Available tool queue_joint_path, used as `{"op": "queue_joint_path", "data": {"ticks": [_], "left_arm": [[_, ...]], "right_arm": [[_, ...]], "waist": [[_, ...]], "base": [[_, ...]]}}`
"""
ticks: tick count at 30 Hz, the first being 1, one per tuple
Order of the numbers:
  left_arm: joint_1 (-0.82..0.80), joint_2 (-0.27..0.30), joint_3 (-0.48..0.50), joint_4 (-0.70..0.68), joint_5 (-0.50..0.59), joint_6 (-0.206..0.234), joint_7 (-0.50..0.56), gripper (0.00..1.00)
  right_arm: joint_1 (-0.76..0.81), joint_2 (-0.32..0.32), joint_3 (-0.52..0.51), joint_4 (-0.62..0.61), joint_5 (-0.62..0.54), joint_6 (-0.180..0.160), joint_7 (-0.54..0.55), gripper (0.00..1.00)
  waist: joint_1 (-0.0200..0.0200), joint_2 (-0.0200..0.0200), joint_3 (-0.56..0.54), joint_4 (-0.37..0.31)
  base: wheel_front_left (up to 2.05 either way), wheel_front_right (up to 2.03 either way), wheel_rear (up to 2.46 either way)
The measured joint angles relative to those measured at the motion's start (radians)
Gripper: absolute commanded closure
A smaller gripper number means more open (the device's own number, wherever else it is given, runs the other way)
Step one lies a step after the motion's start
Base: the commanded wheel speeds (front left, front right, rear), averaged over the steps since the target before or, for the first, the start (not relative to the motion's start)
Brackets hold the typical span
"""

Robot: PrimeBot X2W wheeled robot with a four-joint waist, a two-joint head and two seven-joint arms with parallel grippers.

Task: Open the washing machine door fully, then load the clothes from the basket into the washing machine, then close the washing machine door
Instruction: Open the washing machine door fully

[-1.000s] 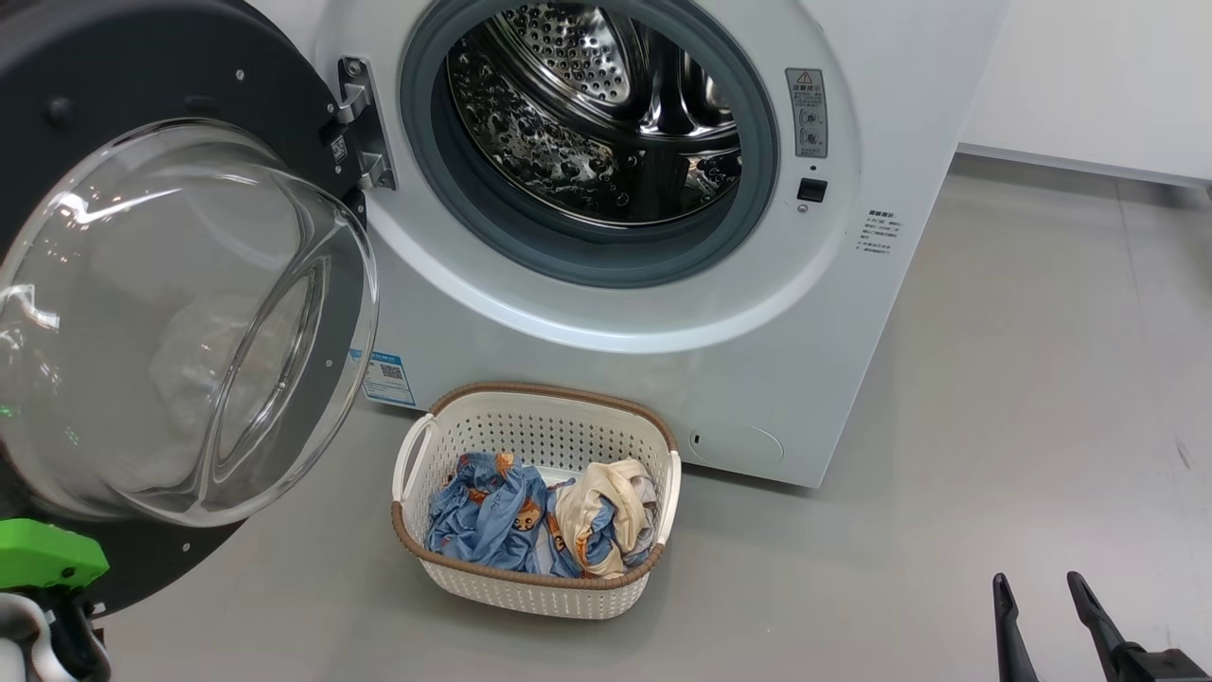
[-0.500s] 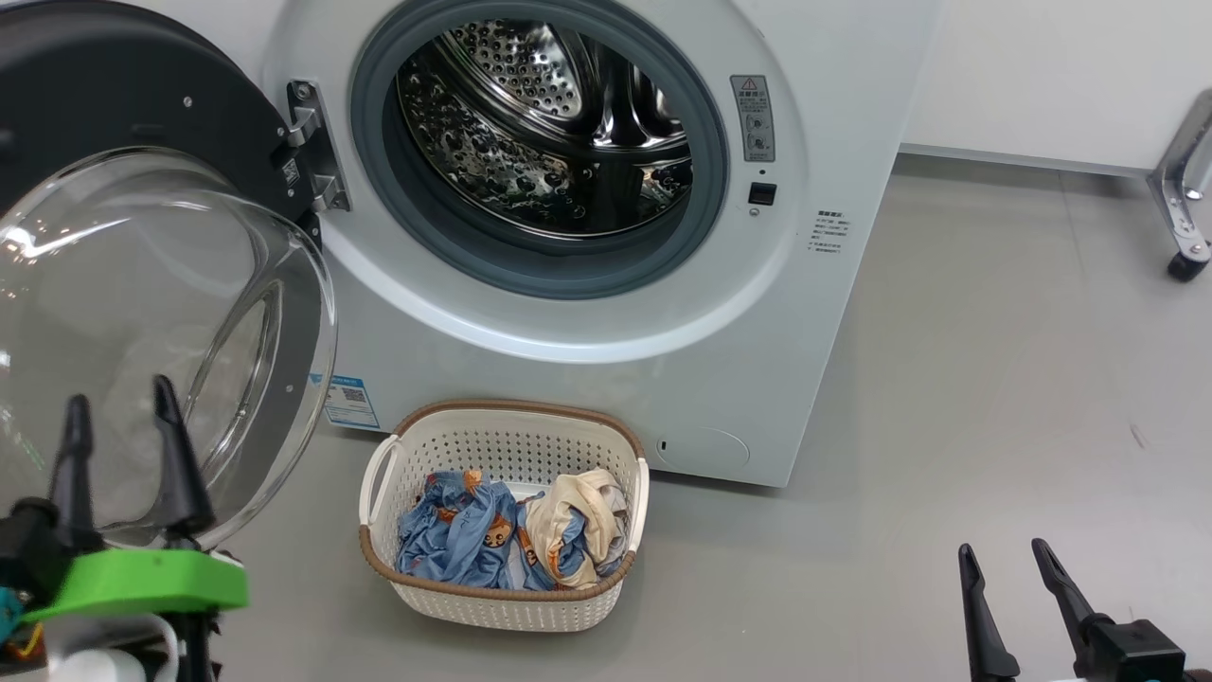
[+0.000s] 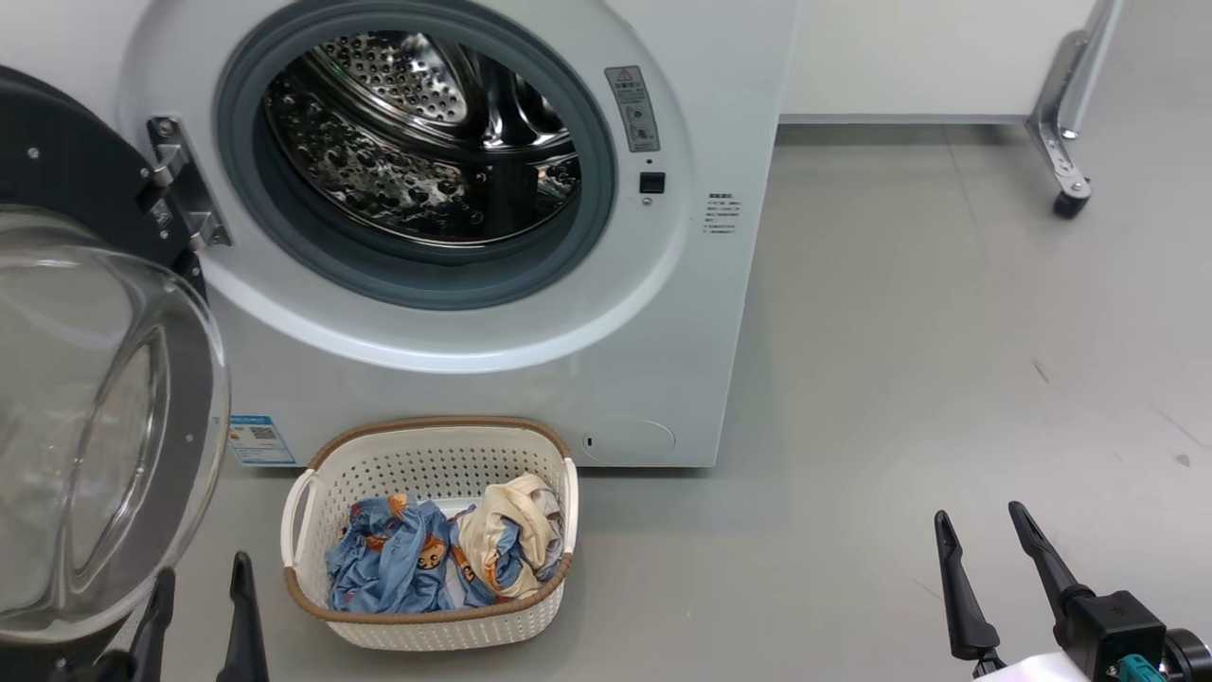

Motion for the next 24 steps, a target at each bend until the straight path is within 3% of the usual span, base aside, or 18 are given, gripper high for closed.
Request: {"op": "queue_joint_path", "data": {"ticks": [13,24], "left_arm": [[0.090,-0.004,0.065,0.041,0.011,0.003,-0.017,0.00],[0.090,-0.028,0.102,0.020,0.029,0.001,-0.017,0.00]], "right_arm": [[0.002,0.000,-0.015,0.000,-0.003,0.001,0.000,0.00],[0.003,-0.017,-0.045,-0.002,-0.007,0.001,0.000,0.00]], "waist": [[0.0000,0.0000,0.032,-0.115],[0.0000,0.0000,0.047,-0.106]], "base": [[0.00,0.00,0.00],[0.00,0.00,0.00]]}}
